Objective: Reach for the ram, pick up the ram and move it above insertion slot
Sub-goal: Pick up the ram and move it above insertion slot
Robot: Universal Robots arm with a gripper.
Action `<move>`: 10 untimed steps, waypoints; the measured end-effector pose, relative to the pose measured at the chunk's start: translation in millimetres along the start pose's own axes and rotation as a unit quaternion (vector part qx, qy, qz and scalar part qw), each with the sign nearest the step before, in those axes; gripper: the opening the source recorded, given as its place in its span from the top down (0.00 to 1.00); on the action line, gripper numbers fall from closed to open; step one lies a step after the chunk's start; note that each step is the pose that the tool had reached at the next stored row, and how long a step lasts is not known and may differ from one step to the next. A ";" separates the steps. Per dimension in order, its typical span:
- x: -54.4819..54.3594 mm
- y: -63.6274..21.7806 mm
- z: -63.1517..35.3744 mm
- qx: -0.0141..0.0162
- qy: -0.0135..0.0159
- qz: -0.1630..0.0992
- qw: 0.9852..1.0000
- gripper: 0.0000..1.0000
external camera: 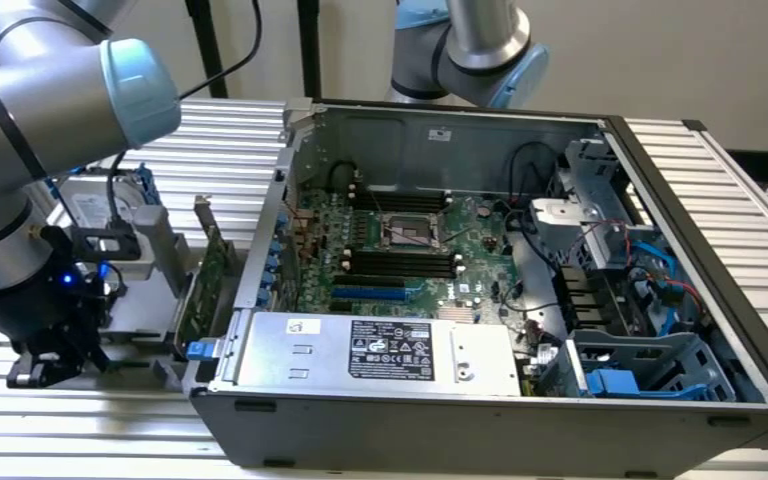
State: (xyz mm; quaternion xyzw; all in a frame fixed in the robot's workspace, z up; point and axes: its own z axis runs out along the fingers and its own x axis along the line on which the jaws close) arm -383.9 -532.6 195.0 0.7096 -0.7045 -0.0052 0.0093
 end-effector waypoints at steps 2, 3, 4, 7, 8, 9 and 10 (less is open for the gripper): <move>0.0 0.0 -0.9 0.000 0.000 0.000 1.000 0.86; 0.0 0.0 -1.5 0.000 0.000 0.000 1.000 0.86; 0.0 0.0 -2.4 0.000 0.000 0.001 1.000 0.86; 0.0 0.0 -6.1 -0.001 0.000 0.001 1.000 0.86; 0.1 0.1 -7.6 -0.001 0.000 0.001 1.000 0.86; 0.1 0.1 -9.3 -0.001 0.000 0.001 1.000 0.86; 0.1 0.1 -11.0 -0.001 0.000 0.001 1.000 0.86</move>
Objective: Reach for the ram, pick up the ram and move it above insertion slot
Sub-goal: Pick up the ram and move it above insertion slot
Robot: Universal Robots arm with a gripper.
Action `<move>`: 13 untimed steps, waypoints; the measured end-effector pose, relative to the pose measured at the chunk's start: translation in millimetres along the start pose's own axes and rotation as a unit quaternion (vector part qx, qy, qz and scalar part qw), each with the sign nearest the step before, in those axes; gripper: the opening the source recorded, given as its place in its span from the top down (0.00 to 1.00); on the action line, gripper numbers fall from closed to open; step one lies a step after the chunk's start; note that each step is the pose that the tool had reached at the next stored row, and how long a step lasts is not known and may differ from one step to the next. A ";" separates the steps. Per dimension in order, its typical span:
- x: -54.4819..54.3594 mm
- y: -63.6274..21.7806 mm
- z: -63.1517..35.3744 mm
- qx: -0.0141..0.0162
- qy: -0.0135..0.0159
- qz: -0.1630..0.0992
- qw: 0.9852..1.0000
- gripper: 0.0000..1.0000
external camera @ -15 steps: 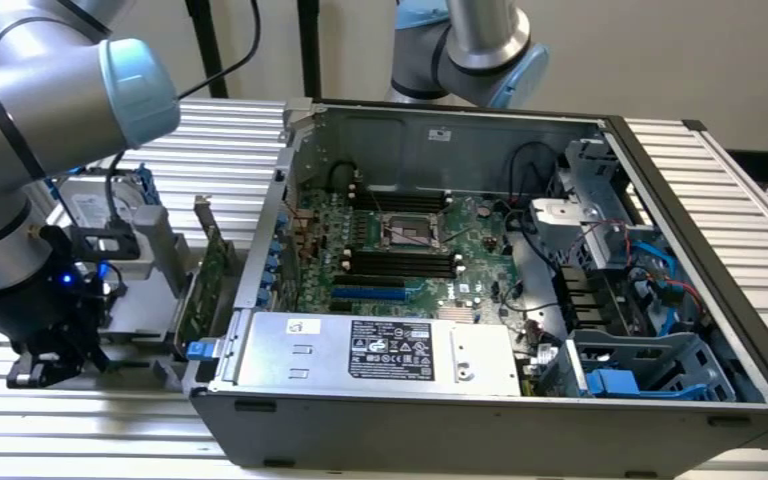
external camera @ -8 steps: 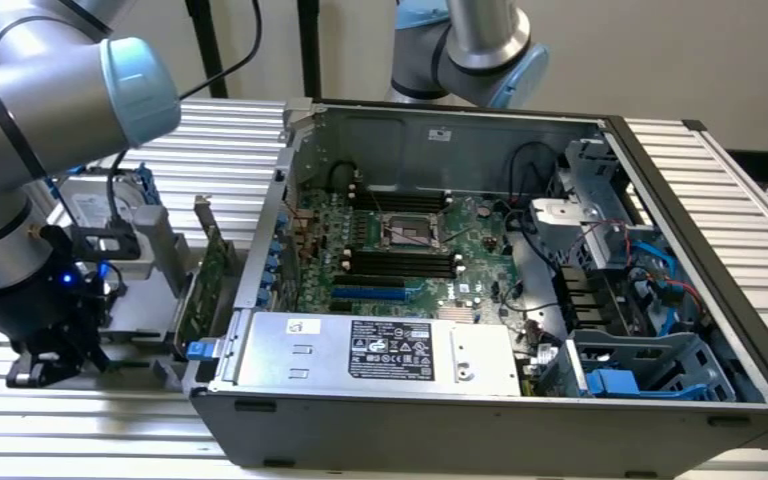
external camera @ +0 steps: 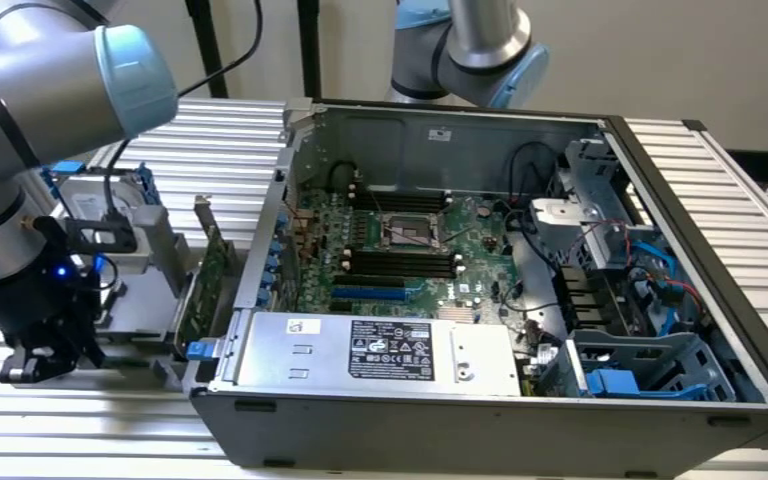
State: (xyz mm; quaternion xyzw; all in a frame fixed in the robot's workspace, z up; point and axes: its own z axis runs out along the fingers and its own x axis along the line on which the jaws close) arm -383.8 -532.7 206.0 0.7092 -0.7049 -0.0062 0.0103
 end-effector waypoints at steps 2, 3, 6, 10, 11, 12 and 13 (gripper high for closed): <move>0.0 0.1 -4.2 0.000 0.000 0.000 1.000 0.86; 0.0 0.2 -7.1 -0.001 0.000 0.000 1.000 0.86; 0.1 0.4 -18.2 -0.001 0.000 0.000 1.000 0.86; 0.2 0.4 -36.4 -0.003 0.000 0.000 1.000 0.86; 0.2 0.4 -40.9 -0.003 0.000 0.000 1.000 0.86; 0.2 0.2 -45.3 -0.003 0.000 0.000 1.000 0.86; 0.3 -0.1 -49.9 -0.003 0.000 0.000 1.000 0.86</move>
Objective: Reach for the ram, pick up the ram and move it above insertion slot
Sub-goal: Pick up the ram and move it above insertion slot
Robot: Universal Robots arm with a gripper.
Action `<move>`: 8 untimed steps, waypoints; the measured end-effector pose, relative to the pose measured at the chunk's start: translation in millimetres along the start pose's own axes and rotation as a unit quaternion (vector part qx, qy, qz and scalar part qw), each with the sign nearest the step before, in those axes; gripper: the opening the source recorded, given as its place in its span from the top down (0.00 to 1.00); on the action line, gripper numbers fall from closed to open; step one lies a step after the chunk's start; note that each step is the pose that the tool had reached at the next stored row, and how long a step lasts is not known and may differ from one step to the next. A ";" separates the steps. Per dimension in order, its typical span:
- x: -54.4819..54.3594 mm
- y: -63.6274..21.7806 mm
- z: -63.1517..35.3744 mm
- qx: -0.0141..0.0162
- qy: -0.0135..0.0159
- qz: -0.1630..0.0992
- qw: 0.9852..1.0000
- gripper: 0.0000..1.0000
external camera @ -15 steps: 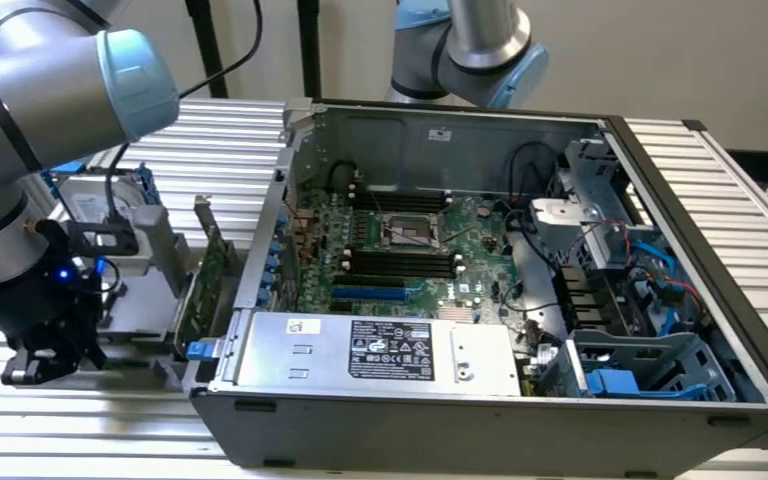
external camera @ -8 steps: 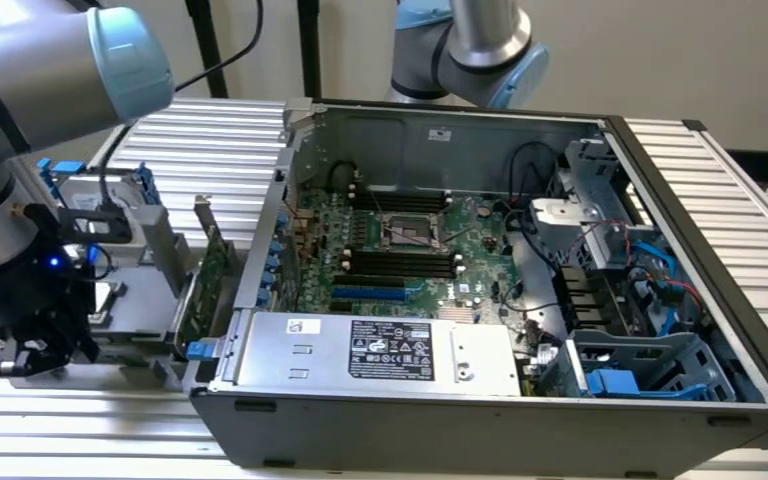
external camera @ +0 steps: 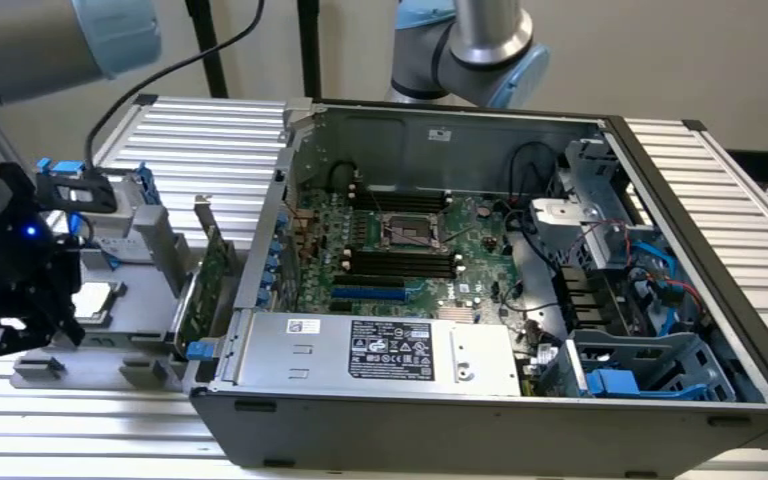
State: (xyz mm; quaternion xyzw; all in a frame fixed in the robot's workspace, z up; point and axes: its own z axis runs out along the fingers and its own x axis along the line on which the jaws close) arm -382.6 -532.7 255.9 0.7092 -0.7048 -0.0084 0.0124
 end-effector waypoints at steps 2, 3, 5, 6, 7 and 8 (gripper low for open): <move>0.0 -1.0 -9.0 0.000 0.000 0.000 1.000 0.86; 0.0 -1.6 -13.9 0.000 0.000 0.000 1.000 0.86; -0.1 -3.2 -22.8 0.000 0.000 0.000 1.000 0.86; -0.1 -4.1 -27.4 0.000 0.000 0.000 1.000 0.86; -0.1 -5.1 -32.4 0.000 0.000 0.000 1.000 0.86; -0.1 -6.3 -36.9 0.000 0.000 -0.001 1.000 0.86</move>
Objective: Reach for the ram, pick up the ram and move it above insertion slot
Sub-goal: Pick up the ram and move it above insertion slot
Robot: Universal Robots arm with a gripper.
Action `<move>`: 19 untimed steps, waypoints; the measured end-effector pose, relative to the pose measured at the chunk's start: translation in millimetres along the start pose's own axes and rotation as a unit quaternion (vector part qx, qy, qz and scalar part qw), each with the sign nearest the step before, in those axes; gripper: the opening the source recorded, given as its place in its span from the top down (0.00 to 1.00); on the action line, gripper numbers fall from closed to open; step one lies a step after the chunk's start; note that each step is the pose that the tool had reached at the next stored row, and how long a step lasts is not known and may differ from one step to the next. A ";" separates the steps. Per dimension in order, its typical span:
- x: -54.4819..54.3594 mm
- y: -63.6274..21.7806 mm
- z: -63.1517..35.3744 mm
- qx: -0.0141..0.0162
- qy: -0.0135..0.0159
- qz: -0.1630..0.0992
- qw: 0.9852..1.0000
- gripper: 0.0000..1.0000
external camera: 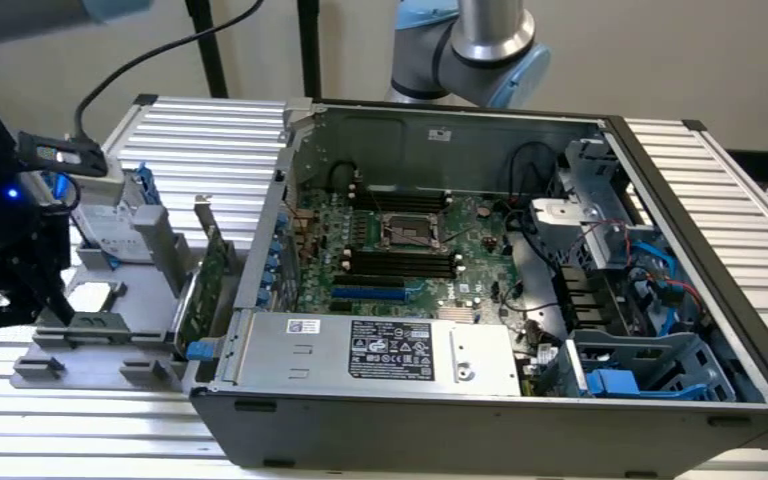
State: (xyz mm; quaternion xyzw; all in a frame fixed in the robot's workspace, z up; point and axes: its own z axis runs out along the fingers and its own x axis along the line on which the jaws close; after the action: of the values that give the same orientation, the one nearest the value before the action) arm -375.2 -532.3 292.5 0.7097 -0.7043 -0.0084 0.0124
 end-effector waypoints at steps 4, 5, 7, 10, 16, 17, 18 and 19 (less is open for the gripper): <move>0.0 -5.7 -18.3 0.000 0.000 -0.002 1.000 0.86; 0.0 -7.1 -22.8 0.000 0.000 -0.003 1.000 0.86; -0.1 -9.9 -31.9 0.000 0.000 -0.004 1.000 0.86; -0.5 -14.7 -45.9 0.000 0.000 -0.005 1.000 0.86; -0.8 -28.4 -73.4 0.000 0.000 -0.007 1.000 0.86; -0.9 -31.4 -77.9 0.000 0.000 -0.007 1.000 0.86; -1.0 -34.7 -82.9 0.000 0.000 -0.007 1.000 0.86; -1.1 -38.0 -87.4 0.000 0.000 -0.007 1.000 0.86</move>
State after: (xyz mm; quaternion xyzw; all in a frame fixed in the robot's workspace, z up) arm -334.7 -530.5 378.8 0.7148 -0.6992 -0.0086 0.0128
